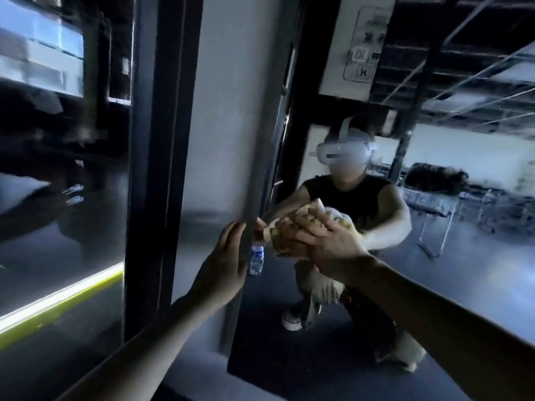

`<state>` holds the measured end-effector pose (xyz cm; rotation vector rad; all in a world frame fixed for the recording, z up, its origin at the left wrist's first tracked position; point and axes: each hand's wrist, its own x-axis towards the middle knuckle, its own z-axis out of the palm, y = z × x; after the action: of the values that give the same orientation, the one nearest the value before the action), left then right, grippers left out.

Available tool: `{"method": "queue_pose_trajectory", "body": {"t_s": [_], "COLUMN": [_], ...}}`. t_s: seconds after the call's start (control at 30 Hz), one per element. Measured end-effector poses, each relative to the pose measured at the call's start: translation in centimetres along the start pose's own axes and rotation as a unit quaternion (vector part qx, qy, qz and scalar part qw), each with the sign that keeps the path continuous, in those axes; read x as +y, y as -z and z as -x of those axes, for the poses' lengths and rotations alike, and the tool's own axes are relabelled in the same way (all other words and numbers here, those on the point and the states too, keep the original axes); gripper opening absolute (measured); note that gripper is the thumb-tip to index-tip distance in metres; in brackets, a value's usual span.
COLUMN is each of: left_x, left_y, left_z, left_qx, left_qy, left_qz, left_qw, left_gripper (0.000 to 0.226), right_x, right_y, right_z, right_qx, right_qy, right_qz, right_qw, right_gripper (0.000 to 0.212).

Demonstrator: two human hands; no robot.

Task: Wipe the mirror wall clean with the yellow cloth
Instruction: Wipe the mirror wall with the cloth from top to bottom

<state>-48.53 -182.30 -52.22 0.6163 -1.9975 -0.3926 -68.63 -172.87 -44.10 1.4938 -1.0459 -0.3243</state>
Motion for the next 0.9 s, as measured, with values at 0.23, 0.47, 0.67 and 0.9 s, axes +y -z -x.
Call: {"method": "queue_pose_trajectory", "body": {"t_s": [0.23, 0.47, 0.67, 0.9], "left_x": [-1.8, -2.8, -0.5, 1.7], "left_y": [0.0, -2.6, -4.1, -4.8], "left_z": [0.8, 3.2, 3.9, 2.5], "left_qx": [0.019, 0.033, 0.036, 0.054], "left_qy": [0.040, 0.095, 0.079, 0.008], "left_qz": [0.038, 0.099, 0.096, 0.046], "left_qw": [0.998, 0.990, 0.992, 0.997], "left_gripper": [0.060, 0.059, 0.058, 0.068], "right_x": [1.0, -8.2, -6.8, -1.8], "right_y": [1.9, -0.2, -1.9, -1.1], "right_z": [-6.8, -1.8, 0.3, 12.6], "right_qx": [0.011, -0.088, -0.176, -0.052], "right_qy": [-0.206, -0.034, 0.070, 0.017], "right_qz": [-0.079, -0.014, 0.077, 0.047], "right_qw": [0.975, 0.995, 0.979, 0.997], "right_gripper": [0.073, 0.059, 0.051, 0.045]}}
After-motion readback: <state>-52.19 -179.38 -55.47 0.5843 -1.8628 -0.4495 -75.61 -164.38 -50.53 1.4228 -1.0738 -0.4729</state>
